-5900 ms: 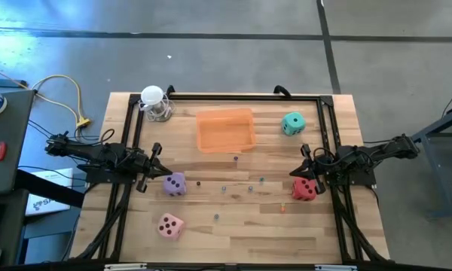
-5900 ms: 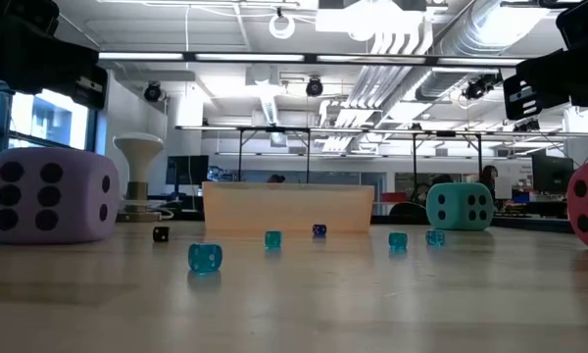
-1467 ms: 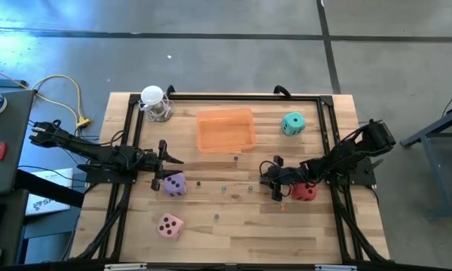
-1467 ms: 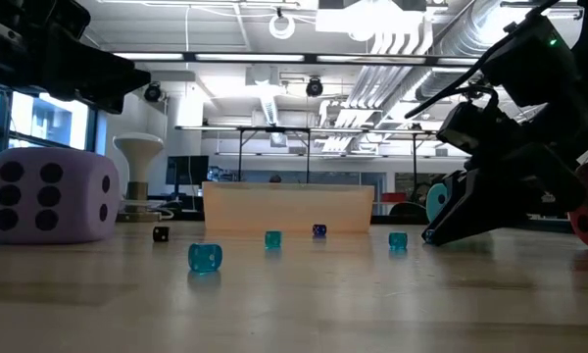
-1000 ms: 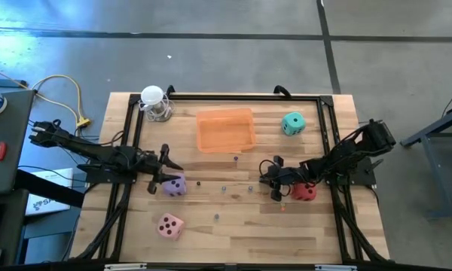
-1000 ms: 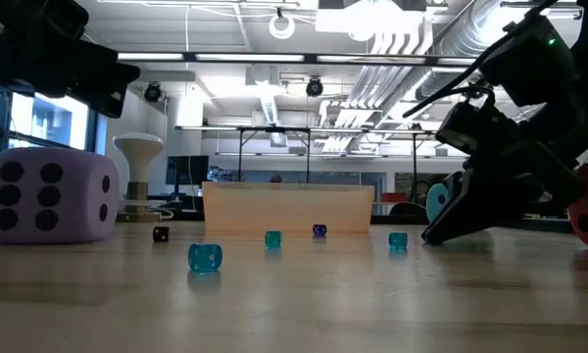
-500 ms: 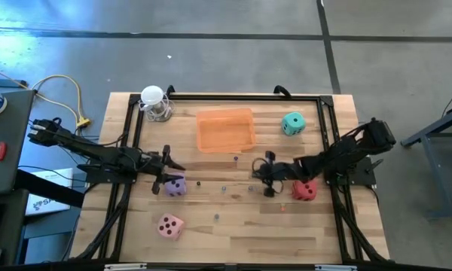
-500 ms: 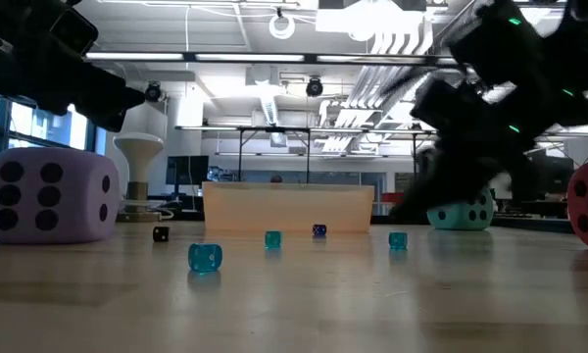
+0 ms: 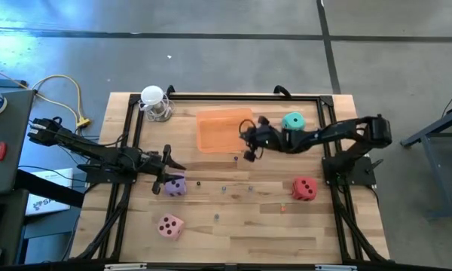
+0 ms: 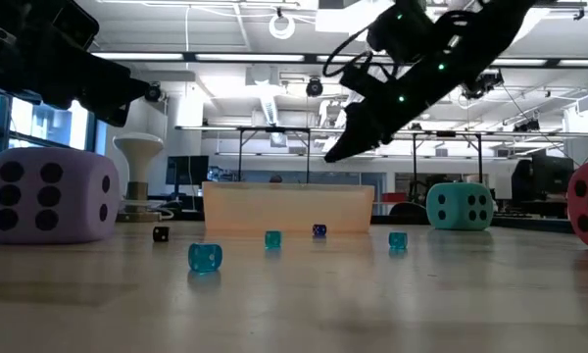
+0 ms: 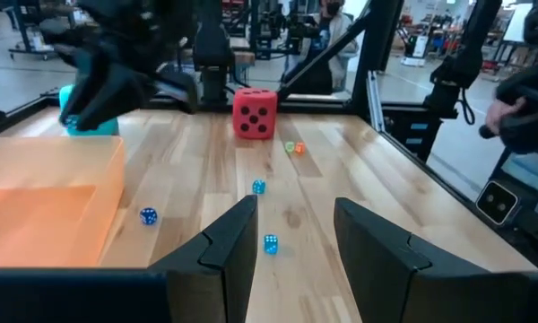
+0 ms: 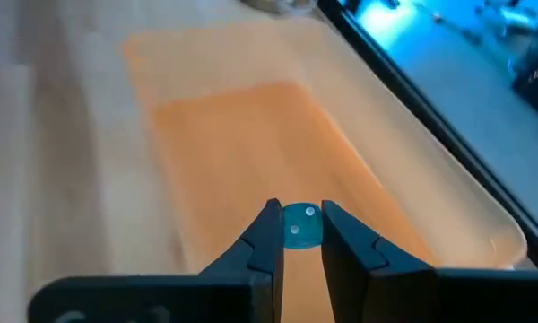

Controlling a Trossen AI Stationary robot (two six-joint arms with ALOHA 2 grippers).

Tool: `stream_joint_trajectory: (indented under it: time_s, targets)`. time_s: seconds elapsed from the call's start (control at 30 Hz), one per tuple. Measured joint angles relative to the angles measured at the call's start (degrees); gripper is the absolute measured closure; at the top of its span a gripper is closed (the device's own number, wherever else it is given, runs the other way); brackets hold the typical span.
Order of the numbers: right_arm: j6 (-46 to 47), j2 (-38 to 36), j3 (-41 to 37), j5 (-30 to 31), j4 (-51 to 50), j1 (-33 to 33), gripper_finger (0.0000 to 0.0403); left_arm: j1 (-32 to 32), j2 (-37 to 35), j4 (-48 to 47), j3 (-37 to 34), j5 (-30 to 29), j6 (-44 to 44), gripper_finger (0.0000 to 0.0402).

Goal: Pick & Place Dice
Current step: Put the small light blue dice into the orange container, then put the large blue dice into the orange container

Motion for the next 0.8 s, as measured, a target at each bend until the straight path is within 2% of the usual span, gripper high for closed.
stream_joint_trajectory:
  time_s: [0.1,0.4,0.6,0.7,0.8]
  targets:
    - [0.2,0.8,-0.1,-2.1,-1.1,-3.3,0.0334,0.0,0.1,-0.1,0.0,0.0,-0.1,0.0256]
    - [0.9,1.4,-0.1,-2.1,-0.6,-5.4,0.0192,0.0,0.1,0.0,0.0,0.0,-0.1,0.0256]
    - [-0.6,-3.1,-0.1,5.9,-1.3,-2.4,0.0126,0.0,0.1,0.0,0.0,0.0,0.0,0.0256]
    - [-0.3,-7.6,0.0,10.2,-4.3,0.4,0.0109,0.0,0.1,0.0,0.0,0.0,0.0,0.0256]
    - [3.0,-12.9,0.0,13.9,-11.6,3.0,0.0102,0.0,0.1,0.0,0.0,0.0,0.0,0.0256]
